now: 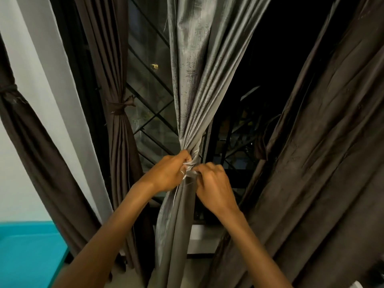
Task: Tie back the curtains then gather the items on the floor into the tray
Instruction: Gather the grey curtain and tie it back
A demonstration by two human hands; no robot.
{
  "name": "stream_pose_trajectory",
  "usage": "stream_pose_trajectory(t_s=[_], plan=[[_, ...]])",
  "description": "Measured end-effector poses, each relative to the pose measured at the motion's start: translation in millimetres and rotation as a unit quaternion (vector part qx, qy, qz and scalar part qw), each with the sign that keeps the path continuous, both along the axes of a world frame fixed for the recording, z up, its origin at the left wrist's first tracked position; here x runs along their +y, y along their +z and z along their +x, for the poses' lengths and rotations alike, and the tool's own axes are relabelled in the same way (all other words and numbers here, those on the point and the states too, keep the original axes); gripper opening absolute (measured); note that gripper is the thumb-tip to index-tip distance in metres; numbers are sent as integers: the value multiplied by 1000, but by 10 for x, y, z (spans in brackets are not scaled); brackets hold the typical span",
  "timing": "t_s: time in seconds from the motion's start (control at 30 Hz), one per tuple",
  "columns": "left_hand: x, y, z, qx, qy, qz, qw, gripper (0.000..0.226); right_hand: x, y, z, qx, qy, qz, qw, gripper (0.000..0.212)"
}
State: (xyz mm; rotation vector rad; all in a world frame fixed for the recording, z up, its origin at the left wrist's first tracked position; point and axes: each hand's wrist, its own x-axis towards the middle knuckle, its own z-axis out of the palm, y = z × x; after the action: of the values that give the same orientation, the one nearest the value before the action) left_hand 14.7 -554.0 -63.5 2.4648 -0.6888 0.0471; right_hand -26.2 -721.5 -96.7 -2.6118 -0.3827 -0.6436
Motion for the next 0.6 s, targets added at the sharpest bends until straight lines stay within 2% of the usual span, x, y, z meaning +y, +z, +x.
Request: stream_pose_trajectory(t_s=[0.1,0.27,0.33,0.37,0.47,0.53,0.6], plan=[[-14,-39,9,-10,-21,13,1000,21,-34,231,-19,-58,-13,-70,996,20],[-32,-77,-38,1,-24,-43,999,19,-122,436,171,-102,111,-128,980,31],[-19,-46,-54,26,-21,-74,997,24,-157,427,284,-98,161,-69,980,25],[-11,-32,-60,40,-18,-92,995,20,-163,401,316,-94,171,-14,981,20],[9,-17,-69,90,-2,-157,984,12,-116,267,329,-130,114,135,976,27],[11,-27,-71,144,6,-222,965,15,-68,188,328,-161,61,168,970,31],[6,-19,-64,184,7,-271,945,17,-31,134,334,-193,50,149,968,25]])
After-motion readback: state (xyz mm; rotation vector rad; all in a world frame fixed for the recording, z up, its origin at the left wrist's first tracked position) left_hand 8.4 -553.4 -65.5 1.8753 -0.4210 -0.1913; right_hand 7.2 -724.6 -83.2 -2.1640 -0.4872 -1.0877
